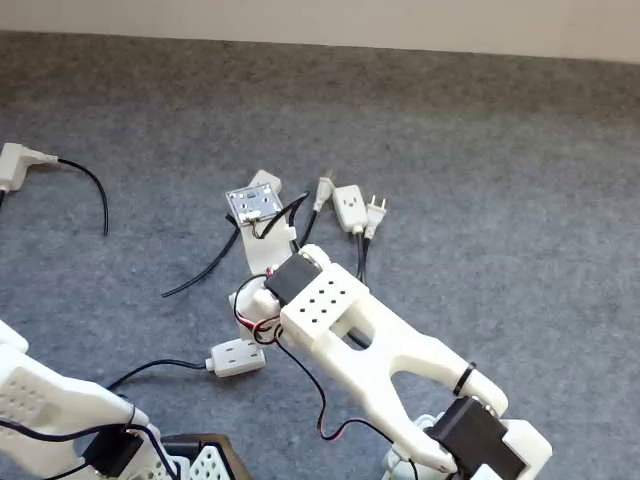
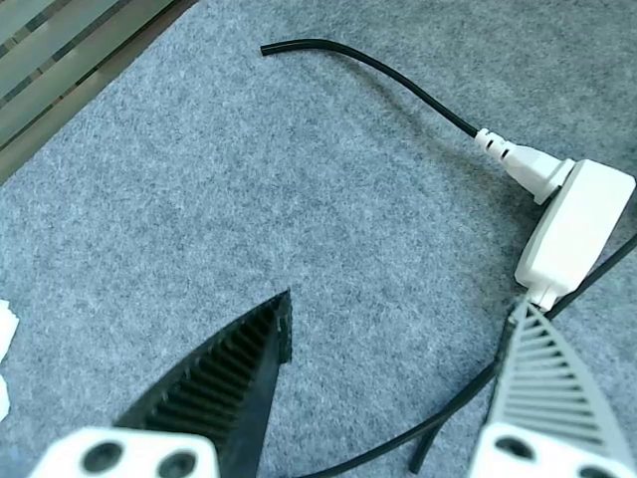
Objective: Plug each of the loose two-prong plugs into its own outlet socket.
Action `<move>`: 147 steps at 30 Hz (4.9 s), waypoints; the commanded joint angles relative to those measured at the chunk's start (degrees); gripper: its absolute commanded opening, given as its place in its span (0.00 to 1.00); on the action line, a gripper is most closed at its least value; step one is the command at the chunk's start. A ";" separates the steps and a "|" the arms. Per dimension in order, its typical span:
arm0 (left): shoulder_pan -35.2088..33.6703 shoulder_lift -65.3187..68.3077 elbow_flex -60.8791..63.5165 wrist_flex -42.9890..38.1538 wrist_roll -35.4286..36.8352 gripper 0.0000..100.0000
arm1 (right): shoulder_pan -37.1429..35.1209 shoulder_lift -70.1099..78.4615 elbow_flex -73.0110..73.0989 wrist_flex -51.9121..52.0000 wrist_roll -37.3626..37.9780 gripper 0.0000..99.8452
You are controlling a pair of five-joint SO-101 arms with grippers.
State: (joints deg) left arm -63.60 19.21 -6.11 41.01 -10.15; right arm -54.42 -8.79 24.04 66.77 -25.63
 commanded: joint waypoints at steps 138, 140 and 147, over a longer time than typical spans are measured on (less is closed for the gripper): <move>56.13 -102.02 96.57 10.73 -15.65 0.33 | 3.47 -20.09 40.40 -14.55 65.76 0.16; 56.13 -102.02 96.57 10.73 -15.65 0.33 | 2.15 -20.09 40.48 -14.46 65.76 0.16; 56.13 -102.02 96.57 10.73 -15.65 0.33 | 1.45 -20.09 42.24 -14.64 65.93 0.01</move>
State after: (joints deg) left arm -8.04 -82.15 90.68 51.56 -26.33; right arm -52.13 -29.19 65.98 51.56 40.04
